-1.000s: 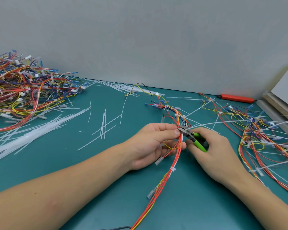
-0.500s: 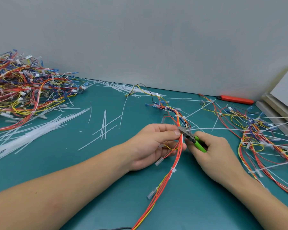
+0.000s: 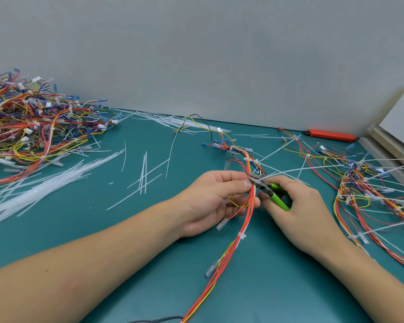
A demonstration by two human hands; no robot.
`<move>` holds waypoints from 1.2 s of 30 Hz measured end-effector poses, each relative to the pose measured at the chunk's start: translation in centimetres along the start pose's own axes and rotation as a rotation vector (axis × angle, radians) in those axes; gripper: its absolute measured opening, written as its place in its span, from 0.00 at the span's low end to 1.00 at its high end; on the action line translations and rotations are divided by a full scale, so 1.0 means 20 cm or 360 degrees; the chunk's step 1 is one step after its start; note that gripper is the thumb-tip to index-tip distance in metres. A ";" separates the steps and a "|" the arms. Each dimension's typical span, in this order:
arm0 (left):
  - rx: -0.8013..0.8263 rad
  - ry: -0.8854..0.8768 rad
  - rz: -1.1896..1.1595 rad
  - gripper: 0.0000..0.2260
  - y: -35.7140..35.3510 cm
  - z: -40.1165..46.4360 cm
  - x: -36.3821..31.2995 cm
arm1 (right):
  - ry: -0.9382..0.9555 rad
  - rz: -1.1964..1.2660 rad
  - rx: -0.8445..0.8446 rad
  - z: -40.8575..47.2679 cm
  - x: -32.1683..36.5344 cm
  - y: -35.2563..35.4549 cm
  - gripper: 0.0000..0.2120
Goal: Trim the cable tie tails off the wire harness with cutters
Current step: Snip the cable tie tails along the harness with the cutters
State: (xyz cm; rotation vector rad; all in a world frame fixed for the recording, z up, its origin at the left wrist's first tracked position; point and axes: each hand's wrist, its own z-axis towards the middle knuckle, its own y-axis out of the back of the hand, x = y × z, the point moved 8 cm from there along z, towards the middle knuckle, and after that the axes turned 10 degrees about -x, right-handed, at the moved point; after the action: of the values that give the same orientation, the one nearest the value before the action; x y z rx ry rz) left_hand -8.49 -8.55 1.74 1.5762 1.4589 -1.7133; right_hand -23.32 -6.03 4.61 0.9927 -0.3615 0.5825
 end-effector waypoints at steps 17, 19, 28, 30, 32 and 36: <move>-0.0015 0.0000 0.0033 0.06 -0.01 -0.01 0.00 | 0.0015 0.0005 -0.0008 -0.01 0.01 0.01 0.06; -0.0022 0.0001 0.0030 0.07 -0.01 -0.01 0.00 | 0.0021 -0.0021 -0.0027 -0.01 0.02 0.02 0.12; -0.0036 0.0000 0.0026 0.12 -0.01 0.00 -0.01 | 0.0011 -0.0002 -0.0074 -0.01 0.01 0.02 0.18; -0.0037 0.0000 0.0026 0.12 -0.01 0.00 -0.01 | 0.0007 -0.0001 -0.0075 0.00 0.00 0.02 0.15; -0.0029 0.0001 0.0024 0.10 0.00 0.00 0.00 | 0.0014 0.0029 -0.0054 0.00 0.00 0.01 0.13; -0.0012 0.0002 0.0019 0.05 0.00 -0.01 0.00 | -0.0054 0.0081 -0.0012 0.00 -0.04 0.00 0.10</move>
State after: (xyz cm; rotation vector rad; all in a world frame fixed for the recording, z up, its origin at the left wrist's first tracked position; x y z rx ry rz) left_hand -8.49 -8.43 1.81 1.5794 1.4524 -1.6982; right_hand -23.86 -6.26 4.19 0.9890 -0.4197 0.6108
